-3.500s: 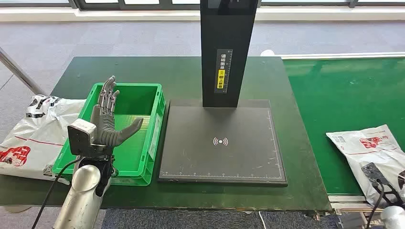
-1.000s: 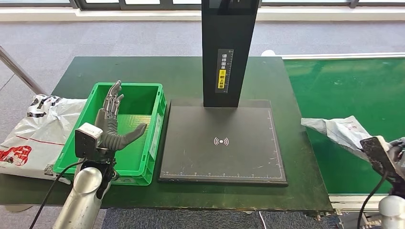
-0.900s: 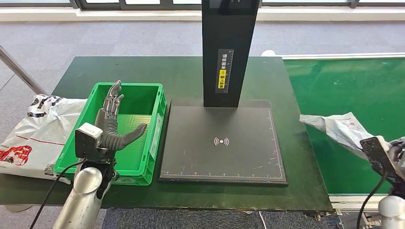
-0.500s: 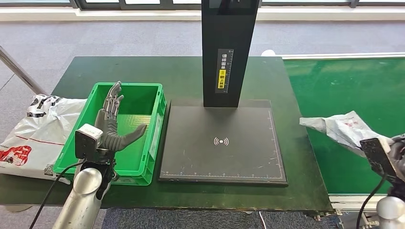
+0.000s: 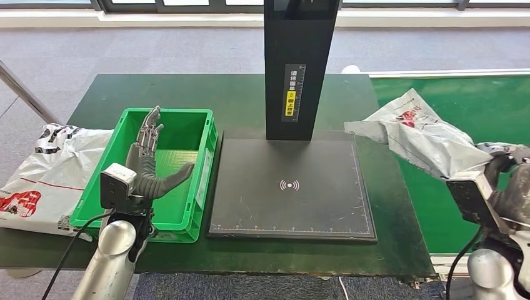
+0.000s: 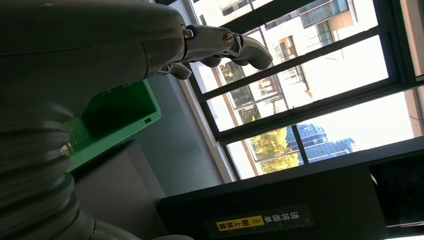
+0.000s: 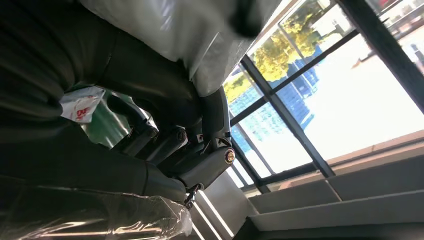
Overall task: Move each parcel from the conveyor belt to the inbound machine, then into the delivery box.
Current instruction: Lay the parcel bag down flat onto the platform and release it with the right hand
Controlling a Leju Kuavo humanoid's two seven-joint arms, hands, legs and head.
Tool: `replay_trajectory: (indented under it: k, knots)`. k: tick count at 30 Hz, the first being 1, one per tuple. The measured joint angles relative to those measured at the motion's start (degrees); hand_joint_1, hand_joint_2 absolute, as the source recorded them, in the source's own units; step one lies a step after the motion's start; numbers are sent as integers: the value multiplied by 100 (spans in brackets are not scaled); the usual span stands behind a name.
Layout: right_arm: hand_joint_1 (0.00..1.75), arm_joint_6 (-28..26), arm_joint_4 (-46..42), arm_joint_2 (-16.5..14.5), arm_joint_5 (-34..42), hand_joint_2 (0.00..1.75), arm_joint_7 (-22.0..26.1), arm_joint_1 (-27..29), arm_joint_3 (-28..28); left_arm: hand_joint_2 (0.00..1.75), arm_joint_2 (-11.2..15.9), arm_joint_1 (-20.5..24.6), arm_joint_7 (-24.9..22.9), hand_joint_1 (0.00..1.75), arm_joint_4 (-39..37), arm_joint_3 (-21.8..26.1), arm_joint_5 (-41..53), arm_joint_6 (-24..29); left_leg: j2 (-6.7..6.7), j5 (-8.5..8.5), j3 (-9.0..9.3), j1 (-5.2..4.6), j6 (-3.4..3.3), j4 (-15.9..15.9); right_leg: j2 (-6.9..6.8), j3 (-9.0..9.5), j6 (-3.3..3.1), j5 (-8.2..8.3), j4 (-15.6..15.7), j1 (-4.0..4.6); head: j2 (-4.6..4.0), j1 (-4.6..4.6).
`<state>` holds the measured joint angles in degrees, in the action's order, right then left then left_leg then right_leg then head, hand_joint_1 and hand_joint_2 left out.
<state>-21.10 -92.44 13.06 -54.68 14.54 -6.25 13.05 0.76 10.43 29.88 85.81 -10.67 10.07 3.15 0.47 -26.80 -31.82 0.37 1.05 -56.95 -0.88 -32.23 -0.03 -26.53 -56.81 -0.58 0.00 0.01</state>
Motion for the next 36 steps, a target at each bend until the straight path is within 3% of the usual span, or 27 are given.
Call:
replay_trajectory:
  k: [9,19,26,36]
  knots:
    - [175,115,-75,-269,187,175,197,-135,-1444,175,-120,-61,74,0,5,0,156,13,1,4,-5,1,7,2,1,-2,-1,0,-3,9,0,0]
    - [175,401,889,-771,905,175,292,-1312,-3133,175,-183,96,37,0,-39,0,133,20,3,22,-7,1,16,2,0,-11,-9,10,-12,11,0,-1]
    - [175,535,1370,-979,1097,175,310,-1764,-3778,175,-169,92,111,0,-68,0,53,55,2,22,-9,1,16,2,0,-14,-10,11,-13,11,0,0]
    - [175,634,1732,-1171,1154,175,290,-2115,-4213,175,-159,89,109,0,-63,-1,20,63,3,22,-10,1,16,1,2,-16,-11,12,-13,11,0,0]
